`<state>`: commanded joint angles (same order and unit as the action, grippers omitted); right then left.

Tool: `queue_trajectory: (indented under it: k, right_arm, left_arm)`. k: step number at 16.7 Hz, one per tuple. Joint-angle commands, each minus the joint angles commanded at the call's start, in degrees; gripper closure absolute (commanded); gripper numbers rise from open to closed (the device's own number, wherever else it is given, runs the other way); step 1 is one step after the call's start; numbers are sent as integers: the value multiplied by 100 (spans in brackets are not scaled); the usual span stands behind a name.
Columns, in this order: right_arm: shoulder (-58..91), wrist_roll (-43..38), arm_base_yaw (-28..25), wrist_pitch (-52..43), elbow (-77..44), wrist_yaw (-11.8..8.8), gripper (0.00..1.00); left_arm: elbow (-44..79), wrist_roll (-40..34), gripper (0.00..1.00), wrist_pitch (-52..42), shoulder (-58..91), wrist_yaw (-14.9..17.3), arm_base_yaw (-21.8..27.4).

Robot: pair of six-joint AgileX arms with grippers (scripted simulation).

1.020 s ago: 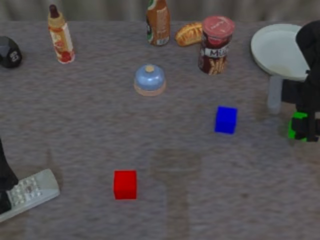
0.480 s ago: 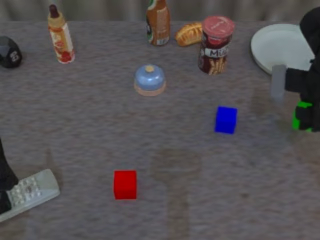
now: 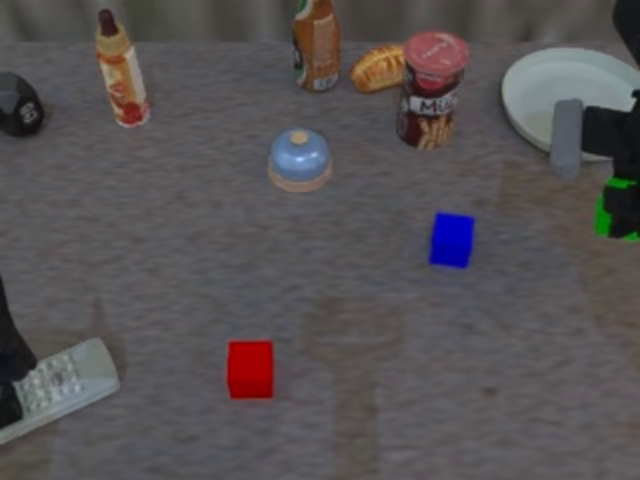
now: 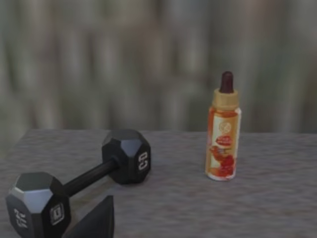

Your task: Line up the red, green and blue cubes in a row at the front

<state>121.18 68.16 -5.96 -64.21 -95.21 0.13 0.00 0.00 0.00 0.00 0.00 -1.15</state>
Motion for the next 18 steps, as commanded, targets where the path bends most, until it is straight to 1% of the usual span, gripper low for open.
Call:
queue_trajectory:
  k: [2, 4, 7, 12, 14, 16, 18]
  right_arm:
    - [0, -50, -83, -10, -9, 0, 100]
    - [-4, -252, -407, -42, -41, 2, 100]
    - [-42, -777, -1234, -115, -73, 3, 100]
    - [-132, -1876, -3081, -277, -75, -12, 100]
    - [-189, -2268, -3697, -314, -79, -12, 100]
    - [-253, -2561, -4083, -325, -76, -6, 100]
    - [-283, -2683, -4224, -326, -74, -2, 100]
  left_arm:
    - [0, 0, 0, 0, 0, 0, 0]
    - [0, 0, 0, 0, 0, 0, 0]
    - [0, 0, 0, 0, 0, 0, 0]
    - [0, 0, 0, 0, 0, 0, 0]
    - [0, 0, 0, 0, 0, 0, 0]
    - [0, 0, 0, 0, 0, 0, 0]
    - [0, 0, 0, 0, 0, 0, 0]
